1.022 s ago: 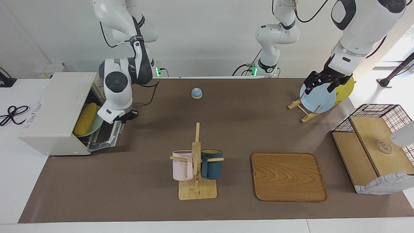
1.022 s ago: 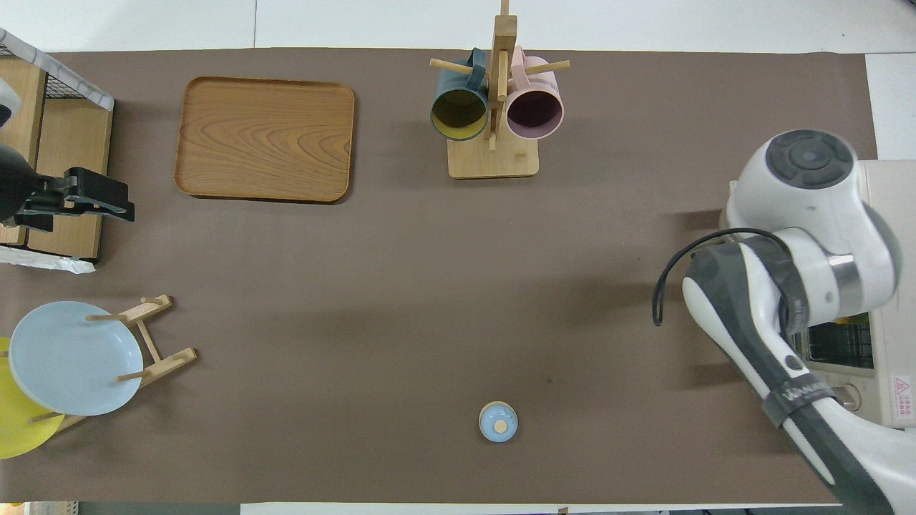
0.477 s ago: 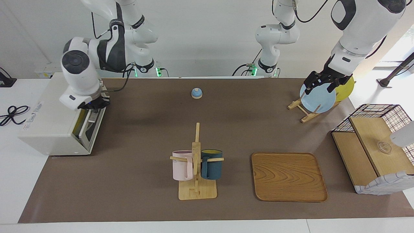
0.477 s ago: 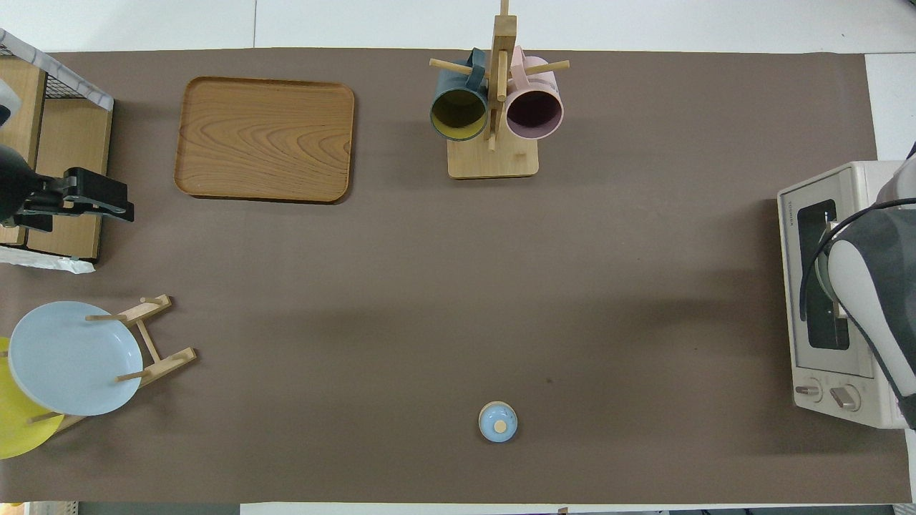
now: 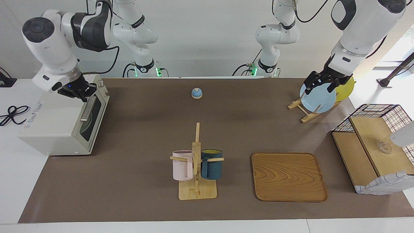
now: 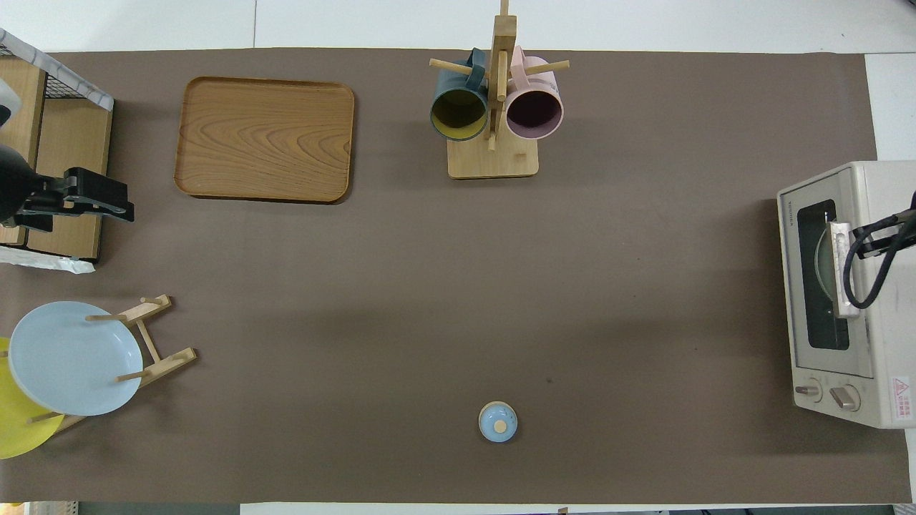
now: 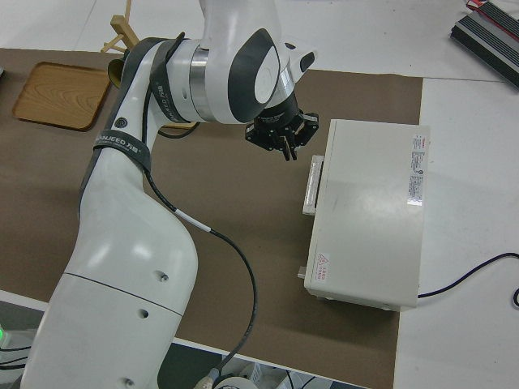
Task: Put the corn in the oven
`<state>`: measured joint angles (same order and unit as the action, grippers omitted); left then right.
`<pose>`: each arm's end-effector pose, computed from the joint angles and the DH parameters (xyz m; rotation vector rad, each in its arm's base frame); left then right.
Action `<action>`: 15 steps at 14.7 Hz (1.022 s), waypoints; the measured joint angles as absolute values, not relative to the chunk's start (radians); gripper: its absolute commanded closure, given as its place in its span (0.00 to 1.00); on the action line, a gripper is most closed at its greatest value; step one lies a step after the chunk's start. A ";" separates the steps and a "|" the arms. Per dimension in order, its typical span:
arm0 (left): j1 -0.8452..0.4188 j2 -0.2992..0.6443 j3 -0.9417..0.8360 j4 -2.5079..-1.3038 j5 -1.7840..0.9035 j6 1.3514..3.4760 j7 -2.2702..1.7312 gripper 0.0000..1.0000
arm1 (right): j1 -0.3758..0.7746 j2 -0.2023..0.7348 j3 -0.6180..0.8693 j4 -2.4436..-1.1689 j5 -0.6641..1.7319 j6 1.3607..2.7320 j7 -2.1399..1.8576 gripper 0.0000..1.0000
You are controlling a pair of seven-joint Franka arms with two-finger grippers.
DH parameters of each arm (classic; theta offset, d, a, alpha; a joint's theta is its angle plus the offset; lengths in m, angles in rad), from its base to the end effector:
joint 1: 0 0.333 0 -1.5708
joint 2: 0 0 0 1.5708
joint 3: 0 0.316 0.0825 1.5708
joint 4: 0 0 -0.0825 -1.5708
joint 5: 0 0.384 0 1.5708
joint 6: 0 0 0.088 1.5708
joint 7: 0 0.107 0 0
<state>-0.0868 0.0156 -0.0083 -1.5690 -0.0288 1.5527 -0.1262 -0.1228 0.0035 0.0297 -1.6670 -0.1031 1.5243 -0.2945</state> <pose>0.5543 -0.0560 0.6152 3.1155 0.0484 -0.0544 0.5420 -0.0621 0.5745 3.0426 0.3117 -0.2502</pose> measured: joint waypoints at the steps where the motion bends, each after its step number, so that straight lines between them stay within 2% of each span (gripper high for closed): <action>1: -0.087 0.016 -0.008 -1.569 -0.029 1.553 -0.126 0.00 | -0.123 0.000 0.030 -1.651 -0.070 1.503 -0.294 0.00; 11: -0.087 0.016 -0.008 -1.569 -0.029 1.553 -0.126 0.00 | -0.121 -0.001 0.053 -1.605 -0.022 1.458 -0.229 0.00; 15: -0.087 0.016 -0.008 -1.569 -0.029 1.552 -0.126 0.00 | -0.062 0.030 0.034 -1.561 -0.022 1.458 -0.201 0.00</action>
